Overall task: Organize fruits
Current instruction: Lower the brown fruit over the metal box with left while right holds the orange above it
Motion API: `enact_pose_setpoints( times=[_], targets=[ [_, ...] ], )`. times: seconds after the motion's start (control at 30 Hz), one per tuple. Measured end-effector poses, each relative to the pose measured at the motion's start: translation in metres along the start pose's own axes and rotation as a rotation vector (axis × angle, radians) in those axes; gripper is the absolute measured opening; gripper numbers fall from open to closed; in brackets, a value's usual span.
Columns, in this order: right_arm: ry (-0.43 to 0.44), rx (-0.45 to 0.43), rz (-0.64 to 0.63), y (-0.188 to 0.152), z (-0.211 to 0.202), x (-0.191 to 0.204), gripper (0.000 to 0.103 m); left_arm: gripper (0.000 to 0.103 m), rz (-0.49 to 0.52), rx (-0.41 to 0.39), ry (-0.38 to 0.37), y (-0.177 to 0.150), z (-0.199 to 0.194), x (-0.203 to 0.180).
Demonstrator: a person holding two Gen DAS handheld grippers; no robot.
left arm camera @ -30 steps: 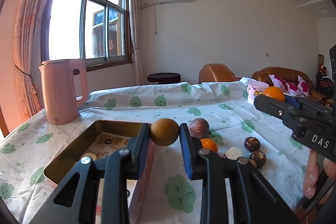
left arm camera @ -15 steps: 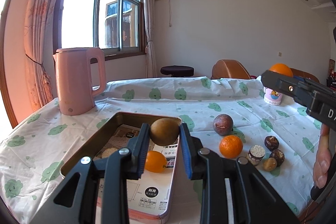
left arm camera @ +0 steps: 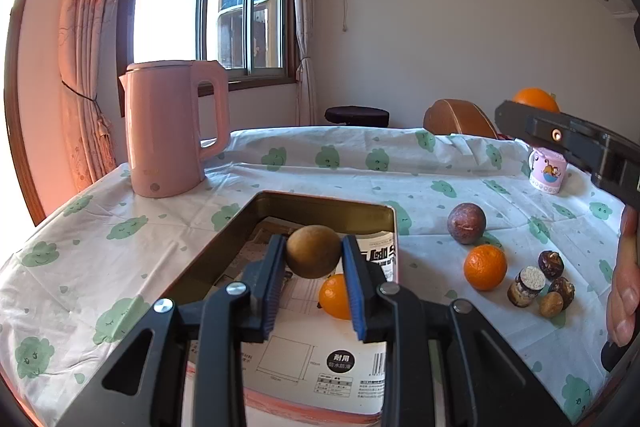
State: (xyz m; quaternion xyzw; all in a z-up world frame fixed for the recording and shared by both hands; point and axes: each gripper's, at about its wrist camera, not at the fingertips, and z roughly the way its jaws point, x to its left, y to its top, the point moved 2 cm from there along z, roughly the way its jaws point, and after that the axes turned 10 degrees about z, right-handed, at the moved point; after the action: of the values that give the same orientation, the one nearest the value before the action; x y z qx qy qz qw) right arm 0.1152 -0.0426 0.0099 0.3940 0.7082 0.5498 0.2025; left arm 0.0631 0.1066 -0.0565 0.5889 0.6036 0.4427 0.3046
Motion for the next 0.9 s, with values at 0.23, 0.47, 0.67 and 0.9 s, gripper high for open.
enact_pose_setpoints(
  times=[0.23, 0.47, 0.67, 0.9],
  targets=[
    [0.021, 0.021, -0.014, 0.003, 0.018, 0.016, 0.043, 0.030, -0.013, 0.026, 0.009, -0.004, 0.004, 0.012],
    [0.040, 0.046, -0.013, -0.003, 0.034, 0.029, 0.043, 0.030, -0.026, 0.038, 0.021, -0.005, 0.006, 0.023],
    [0.052, 0.066, -0.018, -0.007, 0.045, 0.041, 0.043, 0.030, -0.050, 0.054, 0.022, -0.006, 0.010, 0.035],
    [0.047, 0.114, -0.019, -0.016, 0.065, 0.048, 0.043, 0.030, -0.043, 0.073, 0.009, 0.000, 0.018, 0.040]
  ],
)
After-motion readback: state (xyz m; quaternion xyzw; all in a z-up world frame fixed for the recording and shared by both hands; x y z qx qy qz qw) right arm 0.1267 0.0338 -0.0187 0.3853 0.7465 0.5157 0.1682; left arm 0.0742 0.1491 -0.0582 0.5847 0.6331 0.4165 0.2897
